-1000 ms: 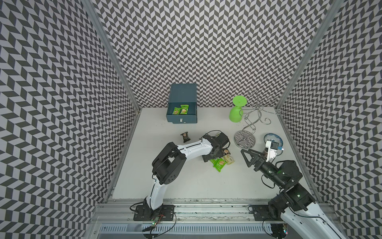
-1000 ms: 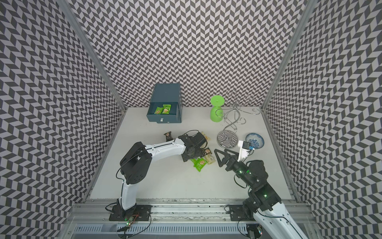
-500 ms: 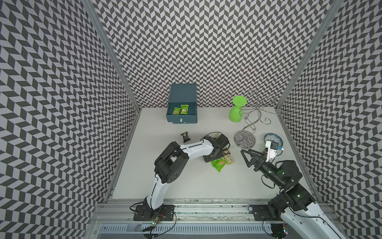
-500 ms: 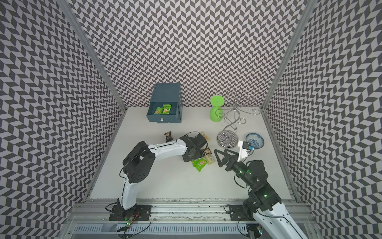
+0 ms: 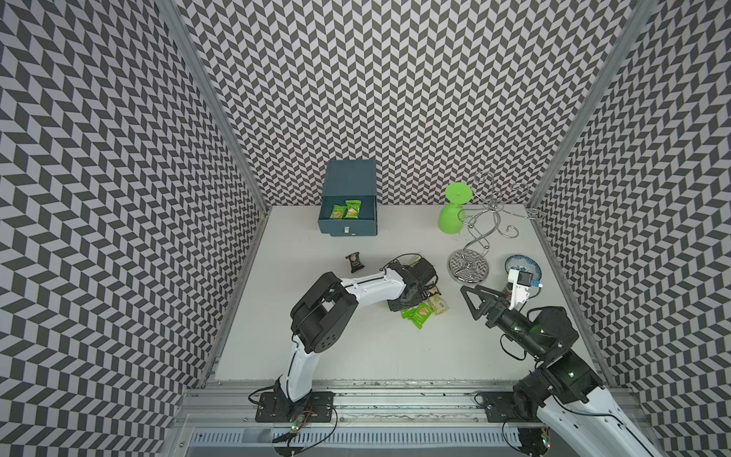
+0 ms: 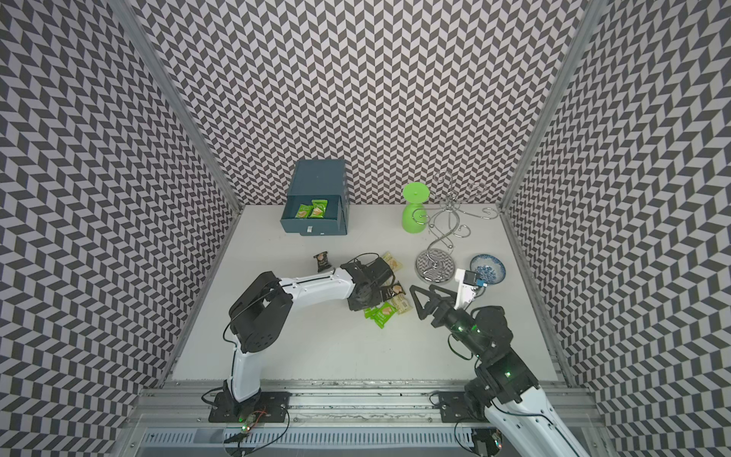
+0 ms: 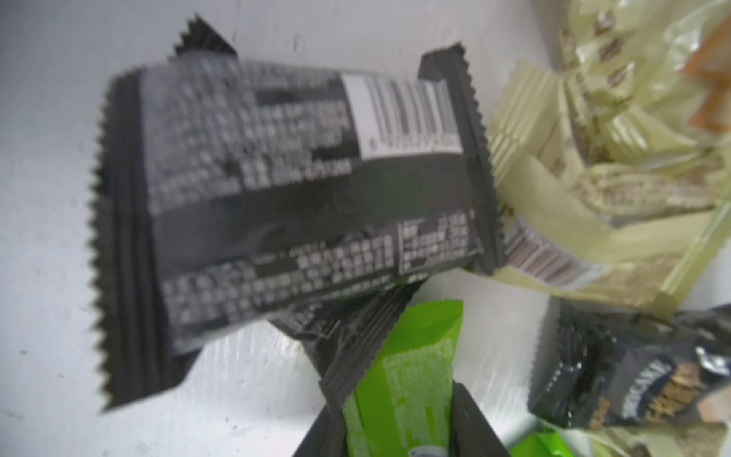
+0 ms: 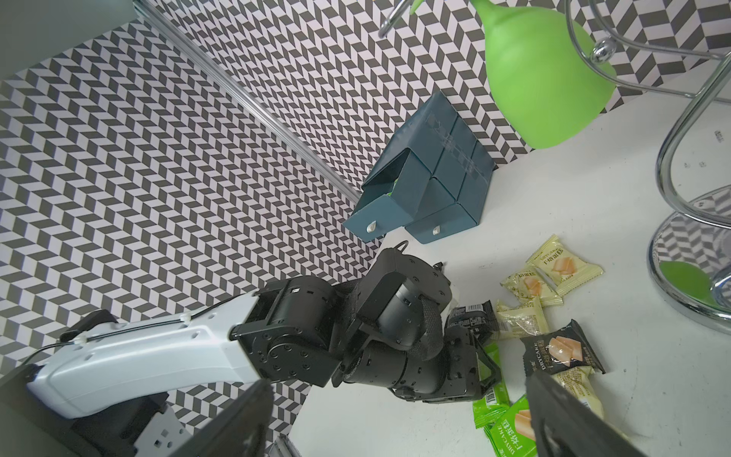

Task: Place the cookies into the drawer by color
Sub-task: Pick up the cookie at the center of the board.

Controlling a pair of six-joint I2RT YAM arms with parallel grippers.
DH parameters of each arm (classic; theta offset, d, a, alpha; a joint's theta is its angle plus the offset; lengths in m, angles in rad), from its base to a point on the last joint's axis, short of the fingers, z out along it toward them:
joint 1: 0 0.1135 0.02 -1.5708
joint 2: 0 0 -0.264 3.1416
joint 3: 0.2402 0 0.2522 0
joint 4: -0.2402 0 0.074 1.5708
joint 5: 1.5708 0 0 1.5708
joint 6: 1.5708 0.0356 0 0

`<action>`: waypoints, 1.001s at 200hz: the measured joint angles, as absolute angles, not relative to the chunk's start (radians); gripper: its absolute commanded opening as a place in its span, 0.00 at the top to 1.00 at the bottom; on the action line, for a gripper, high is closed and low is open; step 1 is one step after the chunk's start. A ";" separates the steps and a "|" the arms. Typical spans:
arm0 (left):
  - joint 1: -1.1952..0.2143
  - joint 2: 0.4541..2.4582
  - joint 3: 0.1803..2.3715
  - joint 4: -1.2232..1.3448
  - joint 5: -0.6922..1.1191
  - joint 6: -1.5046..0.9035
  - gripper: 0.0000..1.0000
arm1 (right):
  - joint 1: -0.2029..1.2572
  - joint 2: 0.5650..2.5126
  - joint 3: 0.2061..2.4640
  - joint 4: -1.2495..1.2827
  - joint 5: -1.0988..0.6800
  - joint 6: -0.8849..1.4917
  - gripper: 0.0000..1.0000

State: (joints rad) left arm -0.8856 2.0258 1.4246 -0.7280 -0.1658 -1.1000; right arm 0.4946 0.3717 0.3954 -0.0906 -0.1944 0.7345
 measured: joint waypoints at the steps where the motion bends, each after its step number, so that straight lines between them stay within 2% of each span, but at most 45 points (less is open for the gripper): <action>1: -0.886 2.025 1.423 -0.727 -0.165 -1.099 0.60 | 0.495 0.372 0.395 -0.091 -0.194 0.735 0.00; 53: -0.886 1.985 1.392 -0.732 -0.121 -1.057 0.62 | 0.495 0.374 0.387 -0.087 -0.194 0.750 0.00; 126: -0.890 1.828 1.362 -0.750 -0.110 -1.021 0.63 | 0.494 0.412 0.378 -0.064 -0.194 0.765 0.00; 200: -0.863 1.773 1.471 -0.805 -0.142 -0.961 0.63 | 0.494 0.424 0.378 -0.050 -0.194 0.771 0.00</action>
